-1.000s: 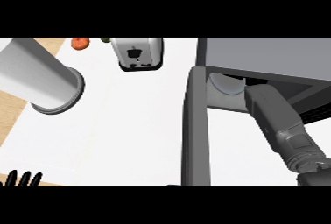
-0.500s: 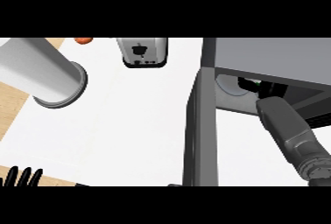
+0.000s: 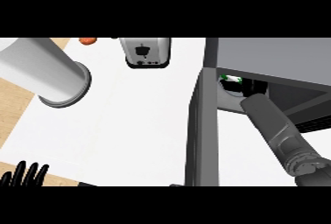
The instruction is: Pick up the milk, place it into the microwave and close the microwave
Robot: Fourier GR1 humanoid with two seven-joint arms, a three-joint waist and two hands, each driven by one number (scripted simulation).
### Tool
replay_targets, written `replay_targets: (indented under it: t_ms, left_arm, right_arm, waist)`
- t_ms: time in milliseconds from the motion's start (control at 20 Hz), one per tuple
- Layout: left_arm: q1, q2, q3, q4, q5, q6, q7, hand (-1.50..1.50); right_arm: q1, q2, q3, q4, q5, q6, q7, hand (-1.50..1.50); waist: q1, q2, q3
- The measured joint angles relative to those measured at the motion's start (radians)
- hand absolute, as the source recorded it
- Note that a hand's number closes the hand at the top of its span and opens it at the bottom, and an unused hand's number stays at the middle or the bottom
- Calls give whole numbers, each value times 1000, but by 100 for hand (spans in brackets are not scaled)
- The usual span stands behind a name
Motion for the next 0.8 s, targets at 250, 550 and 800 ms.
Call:
replay_targets:
  t_ms: [250,550,800]
  left_arm:
    - [-13,0,5,11,-4,3,-3,-150]
    - [-17,-1,7,6,-9,5,-5,-150]
    - [-14,-2,12,8,-5,3,-11,-150]
  right_arm:
    - [-28,38,14,2,14,77,-9,-150]
    - [-34,70,2,-11,3,169,-31,-150]
    - [-11,82,-47,-51,-39,246,-90,-150]
  waist:
    - [-6,-3,2]
    - [-23,-5,3]
    - [-51,-8,3]
